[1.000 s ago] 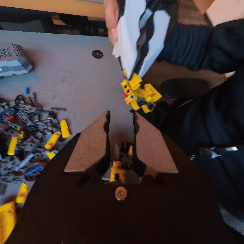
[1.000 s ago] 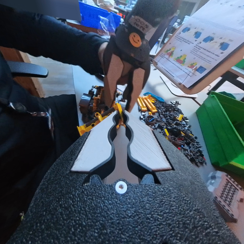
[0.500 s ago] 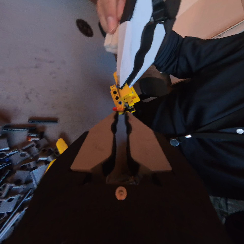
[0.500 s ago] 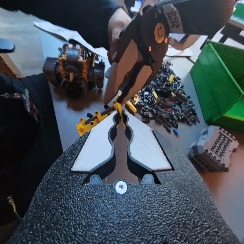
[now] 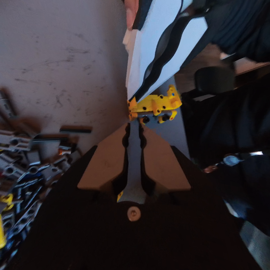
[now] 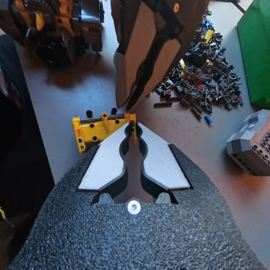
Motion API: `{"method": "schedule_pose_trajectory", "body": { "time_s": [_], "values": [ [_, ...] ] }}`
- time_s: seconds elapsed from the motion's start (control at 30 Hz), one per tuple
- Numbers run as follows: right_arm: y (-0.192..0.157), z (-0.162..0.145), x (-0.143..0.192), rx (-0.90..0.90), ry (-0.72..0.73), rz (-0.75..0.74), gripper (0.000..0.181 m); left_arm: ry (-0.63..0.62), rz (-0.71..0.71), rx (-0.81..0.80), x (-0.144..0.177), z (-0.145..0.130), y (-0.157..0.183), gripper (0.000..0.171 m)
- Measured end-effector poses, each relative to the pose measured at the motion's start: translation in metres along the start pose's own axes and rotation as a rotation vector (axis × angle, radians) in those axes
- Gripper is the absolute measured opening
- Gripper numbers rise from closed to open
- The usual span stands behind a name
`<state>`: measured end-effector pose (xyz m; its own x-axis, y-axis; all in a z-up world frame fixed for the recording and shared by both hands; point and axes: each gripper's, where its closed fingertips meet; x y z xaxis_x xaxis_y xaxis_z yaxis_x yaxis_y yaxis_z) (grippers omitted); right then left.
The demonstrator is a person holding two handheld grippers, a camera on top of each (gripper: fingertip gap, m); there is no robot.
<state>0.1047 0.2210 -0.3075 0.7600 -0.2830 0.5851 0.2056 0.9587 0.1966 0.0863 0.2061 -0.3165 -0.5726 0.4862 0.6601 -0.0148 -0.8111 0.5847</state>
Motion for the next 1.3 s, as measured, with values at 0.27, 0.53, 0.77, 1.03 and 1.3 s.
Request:
{"method": "schedule_pose_trajectory", "body": {
  "time_s": [0.27,0.53,0.77,1.03,1.3],
  "values": [
    [0.002,0.001,0.001,-0.033,0.010,0.042,0.004,-0.109,0.215,-0.179,-0.001,0.001,-0.015,0.026],
    [0.001,-0.002,0.003,-0.016,0.010,0.048,0.005,-0.077,-0.066,-0.121,-0.020,0.003,0.014,0.018],
    [0.000,-0.001,0.005,-0.005,0.025,0.039,0.005,-0.004,-0.132,0.106,-0.016,0.003,0.006,0.000],
    [0.005,-0.001,0.015,-0.078,0.034,0.019,0.030,-0.035,-0.069,0.051,-0.013,-0.003,0.004,0.000],
    [0.006,0.011,0.039,-0.170,0.106,-0.004,0.037,-0.034,-0.118,-0.035,-0.026,0.008,0.021,0.027]
  ]
}}
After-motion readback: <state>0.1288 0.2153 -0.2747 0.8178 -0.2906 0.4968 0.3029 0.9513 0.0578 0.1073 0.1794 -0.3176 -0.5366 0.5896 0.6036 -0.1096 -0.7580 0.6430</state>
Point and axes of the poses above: each gripper's, where its closed fingertips meet, x back along the fingers, z out of its top, y = z × x across the jaws, and after that the axes turned 7 degrees about -z, right-handed
